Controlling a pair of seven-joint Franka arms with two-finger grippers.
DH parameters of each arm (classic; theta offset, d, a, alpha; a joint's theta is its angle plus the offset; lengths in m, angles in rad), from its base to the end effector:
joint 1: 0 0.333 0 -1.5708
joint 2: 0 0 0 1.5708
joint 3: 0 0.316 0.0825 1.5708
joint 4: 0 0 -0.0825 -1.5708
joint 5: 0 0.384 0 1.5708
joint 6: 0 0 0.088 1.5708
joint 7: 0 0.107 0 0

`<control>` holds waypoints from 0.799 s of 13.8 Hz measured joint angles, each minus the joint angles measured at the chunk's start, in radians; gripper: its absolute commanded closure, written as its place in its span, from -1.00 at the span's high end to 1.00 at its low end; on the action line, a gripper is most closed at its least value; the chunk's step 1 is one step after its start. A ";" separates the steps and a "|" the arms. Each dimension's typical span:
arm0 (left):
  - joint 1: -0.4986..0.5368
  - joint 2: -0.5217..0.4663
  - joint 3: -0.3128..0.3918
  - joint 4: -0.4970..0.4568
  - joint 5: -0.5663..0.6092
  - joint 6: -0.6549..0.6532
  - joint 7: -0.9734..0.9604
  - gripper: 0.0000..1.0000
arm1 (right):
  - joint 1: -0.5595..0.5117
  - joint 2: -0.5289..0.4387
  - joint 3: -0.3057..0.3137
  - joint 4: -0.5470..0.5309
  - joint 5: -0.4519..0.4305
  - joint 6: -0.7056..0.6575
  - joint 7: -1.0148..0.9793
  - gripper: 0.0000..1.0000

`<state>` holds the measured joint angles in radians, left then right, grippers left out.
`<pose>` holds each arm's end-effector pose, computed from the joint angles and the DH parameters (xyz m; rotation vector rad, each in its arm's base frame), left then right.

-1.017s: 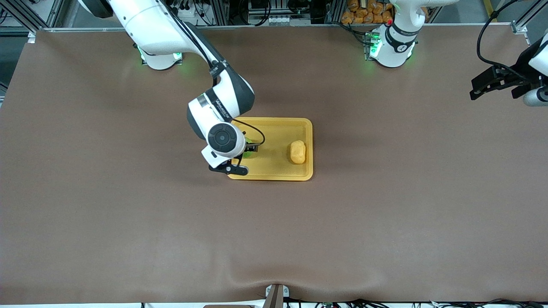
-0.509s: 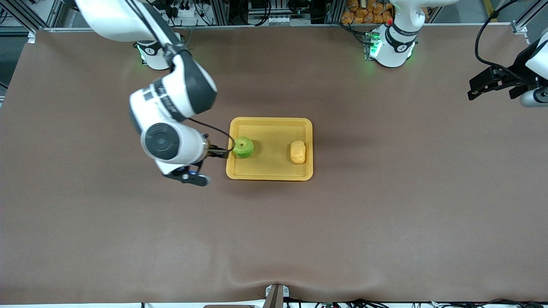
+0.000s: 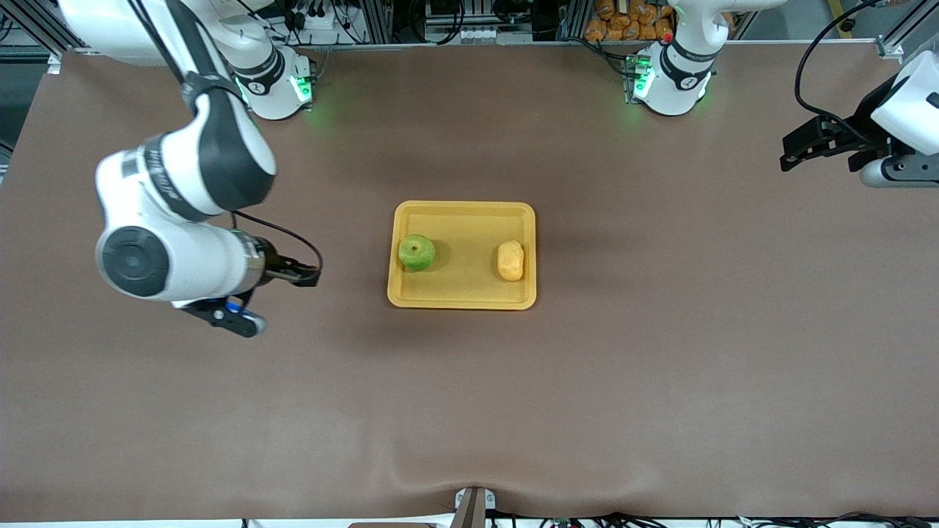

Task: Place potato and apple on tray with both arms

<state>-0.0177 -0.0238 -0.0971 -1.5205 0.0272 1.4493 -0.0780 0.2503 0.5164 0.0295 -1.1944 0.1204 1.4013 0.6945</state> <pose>0.5314 -0.0588 0.6505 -3.1066 0.0529 0.0691 0.6421 0.1948 0.4676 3.0075 -0.6323 -0.5219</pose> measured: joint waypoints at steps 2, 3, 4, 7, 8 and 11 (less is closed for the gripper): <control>0.001 -0.001 0.001 -0.001 0.000 0.000 -0.001 1.00 | -0.047 -0.043 0.005 0.010 0.000 -0.012 -0.076 1.00; 0.001 -0.002 0.001 -0.001 0.000 0.000 -0.001 1.00 | -0.073 -0.070 0.007 0.012 0.000 -0.014 -0.136 1.00; 0.001 -0.002 0.001 -0.001 0.000 0.000 -0.002 1.00 | -0.104 -0.096 0.009 0.013 0.000 -0.017 -0.199 1.00; 0.001 -0.014 0.002 -0.007 0.000 -0.001 -0.002 1.00 | -0.195 -0.156 0.012 0.013 0.000 -0.025 -0.372 1.00; 0.001 -0.021 0.002 -0.012 0.000 -0.001 -0.003 1.00 | -0.213 -0.175 0.012 0.013 0.000 -0.030 -0.401 1.00; 0.001 -0.038 0.002 -0.021 0.000 -0.001 -0.003 1.00 | -0.231 -0.244 0.014 0.014 -0.003 -0.044 -0.420 1.00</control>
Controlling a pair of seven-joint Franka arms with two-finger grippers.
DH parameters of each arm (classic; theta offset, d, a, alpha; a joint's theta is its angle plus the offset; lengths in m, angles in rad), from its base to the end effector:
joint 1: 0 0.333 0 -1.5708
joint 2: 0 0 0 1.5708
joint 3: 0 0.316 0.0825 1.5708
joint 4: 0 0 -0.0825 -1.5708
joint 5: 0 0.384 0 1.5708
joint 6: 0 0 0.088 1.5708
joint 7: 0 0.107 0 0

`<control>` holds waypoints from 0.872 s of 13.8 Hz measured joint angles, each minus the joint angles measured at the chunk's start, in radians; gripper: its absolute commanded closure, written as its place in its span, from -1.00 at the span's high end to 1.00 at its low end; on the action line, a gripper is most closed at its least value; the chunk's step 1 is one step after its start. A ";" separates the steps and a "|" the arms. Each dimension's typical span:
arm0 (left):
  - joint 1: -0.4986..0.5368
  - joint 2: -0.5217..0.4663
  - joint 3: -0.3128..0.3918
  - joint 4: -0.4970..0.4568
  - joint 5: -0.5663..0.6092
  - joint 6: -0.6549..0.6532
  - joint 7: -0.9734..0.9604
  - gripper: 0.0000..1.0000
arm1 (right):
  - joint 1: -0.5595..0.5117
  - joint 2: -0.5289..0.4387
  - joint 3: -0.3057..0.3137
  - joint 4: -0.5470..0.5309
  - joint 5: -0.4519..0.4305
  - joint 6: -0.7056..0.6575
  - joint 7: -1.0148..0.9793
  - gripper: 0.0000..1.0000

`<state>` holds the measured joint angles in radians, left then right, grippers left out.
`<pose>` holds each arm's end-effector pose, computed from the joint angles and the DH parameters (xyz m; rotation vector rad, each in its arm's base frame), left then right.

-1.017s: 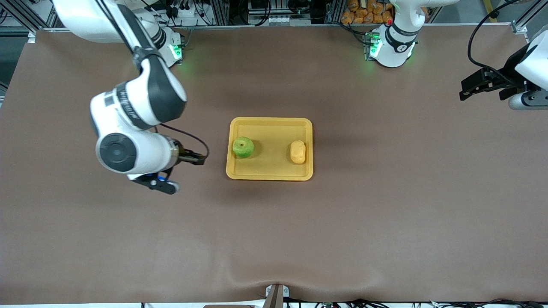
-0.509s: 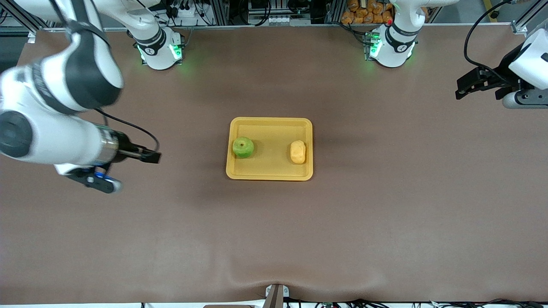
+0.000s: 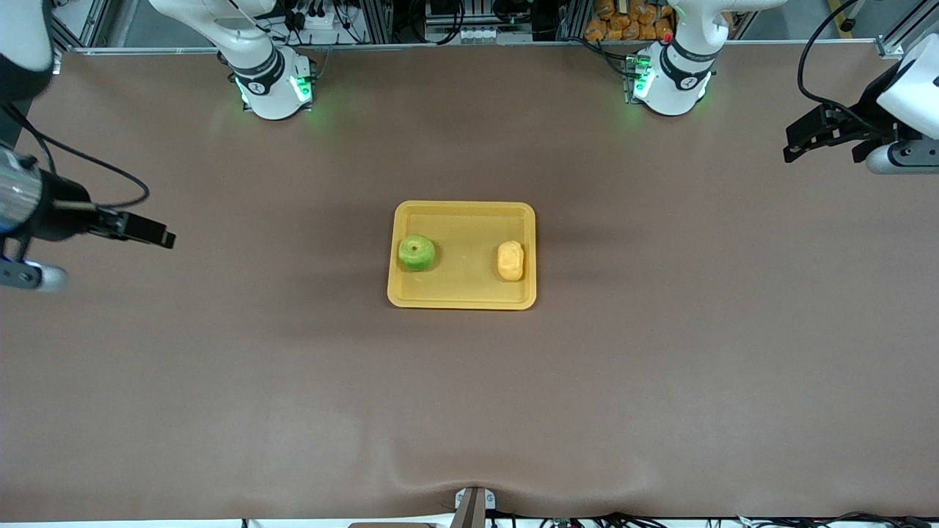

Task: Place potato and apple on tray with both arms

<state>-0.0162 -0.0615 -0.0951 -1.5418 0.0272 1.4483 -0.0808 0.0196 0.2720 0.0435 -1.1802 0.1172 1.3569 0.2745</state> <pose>0.5194 -0.0567 0.6605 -3.1051 0.0424 0.0450 0.6113 0.0486 0.6288 -3.0129 0.2916 0.1741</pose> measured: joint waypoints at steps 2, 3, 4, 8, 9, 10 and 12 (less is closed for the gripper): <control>0.000 -0.009 0.000 -0.002 0.000 0.000 0.000 1.00 | -0.003 -0.048 0.001 0.000 -0.049 -0.013 -0.046 1.00; 0.000 -0.017 0.000 -0.002 0.000 0.000 0.000 1.00 | -0.004 -0.064 0.001 -0.001 -0.091 -0.026 -0.078 1.00; 0.000 -0.025 0.000 -0.003 0.000 0.000 0.000 1.00 | -0.006 -0.073 0.000 -0.002 -0.116 -0.041 -0.106 1.00; 0.003 -0.034 0.003 -0.014 0.000 -0.001 -0.001 1.00 | -0.015 -0.131 -0.002 -0.039 -0.135 -0.088 -0.181 1.00; 0.005 -0.034 0.004 -0.014 0.000 -0.001 -0.001 1.00 | -0.016 -0.160 -0.003 -0.072 -0.135 -0.088 -0.196 1.00; 0.006 -0.034 0.006 -0.014 0.000 -0.001 0.000 1.00 | -0.018 -0.189 -0.009 -0.110 -0.135 -0.085 -0.208 1.00; 0.007 -0.035 0.009 -0.014 0.000 -0.001 0.001 1.00 | -0.027 -0.234 -0.028 -0.168 -0.134 -0.075 -0.230 1.00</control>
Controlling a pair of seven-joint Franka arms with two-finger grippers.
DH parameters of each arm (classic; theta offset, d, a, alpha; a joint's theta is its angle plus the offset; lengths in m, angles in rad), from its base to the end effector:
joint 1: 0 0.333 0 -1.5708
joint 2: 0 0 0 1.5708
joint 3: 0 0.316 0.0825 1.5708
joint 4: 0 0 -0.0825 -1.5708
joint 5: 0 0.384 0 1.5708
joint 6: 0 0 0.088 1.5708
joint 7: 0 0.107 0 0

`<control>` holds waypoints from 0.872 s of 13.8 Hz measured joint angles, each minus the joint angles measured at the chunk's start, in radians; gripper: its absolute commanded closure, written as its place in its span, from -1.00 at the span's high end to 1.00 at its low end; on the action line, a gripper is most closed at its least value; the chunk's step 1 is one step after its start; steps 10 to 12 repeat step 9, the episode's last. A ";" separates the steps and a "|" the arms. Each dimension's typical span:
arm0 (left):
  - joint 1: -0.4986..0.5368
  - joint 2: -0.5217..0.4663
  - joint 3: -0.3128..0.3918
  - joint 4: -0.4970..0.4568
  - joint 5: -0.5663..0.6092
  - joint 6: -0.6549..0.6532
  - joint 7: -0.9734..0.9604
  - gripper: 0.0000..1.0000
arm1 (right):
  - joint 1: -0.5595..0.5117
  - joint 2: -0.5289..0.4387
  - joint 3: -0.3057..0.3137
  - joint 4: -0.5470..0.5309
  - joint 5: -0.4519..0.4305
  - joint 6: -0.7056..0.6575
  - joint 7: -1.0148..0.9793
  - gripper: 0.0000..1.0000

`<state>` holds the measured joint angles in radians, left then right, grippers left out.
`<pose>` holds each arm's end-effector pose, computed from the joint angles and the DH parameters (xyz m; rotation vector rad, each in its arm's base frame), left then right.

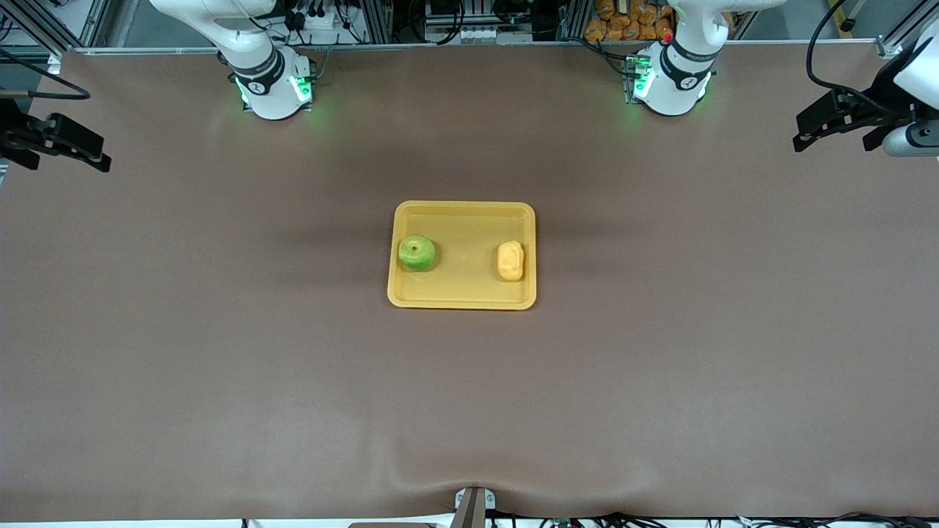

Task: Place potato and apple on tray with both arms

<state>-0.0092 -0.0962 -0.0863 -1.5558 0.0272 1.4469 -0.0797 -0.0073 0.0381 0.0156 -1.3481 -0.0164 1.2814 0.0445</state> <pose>0.5087 -0.0481 0.6718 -3.1052 0.0189 0.0154 0.5331 0.0021 0.6816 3.1186 -0.0624 -0.1629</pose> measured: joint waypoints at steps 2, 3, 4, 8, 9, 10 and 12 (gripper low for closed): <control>0.002 -0.001 0.002 0.003 0.000 0.000 0.000 1.00 | -0.008 -0.044 -0.007 -0.069 0.000 0.036 -0.011 1.00; 0.002 -0.003 0.003 0.005 0.000 0.000 -0.001 1.00 | -0.008 -0.066 -0.009 -0.105 0.001 0.063 -0.013 1.00; 0.002 -0.004 0.004 0.007 0.000 0.000 -0.001 1.00 | -0.008 -0.081 -0.009 -0.131 0.001 0.083 -0.015 1.00; 0.002 -0.004 0.006 0.008 0.000 0.000 -0.001 1.00 | -0.008 -0.096 -0.017 -0.143 0.000 0.110 -0.115 1.00; 0.002 -0.004 0.006 0.008 0.000 0.000 -0.001 1.00 | -0.009 -0.097 -0.025 -0.143 0.000 0.110 -0.132 1.00; 0.002 -0.004 0.006 0.008 0.000 0.000 -0.001 1.00 | -0.009 -0.097 -0.025 -0.143 0.000 0.110 -0.132 1.00; 0.002 -0.004 0.006 0.008 0.000 0.000 -0.001 1.00 | -0.009 -0.097 -0.025 -0.143 0.000 0.110 -0.132 1.00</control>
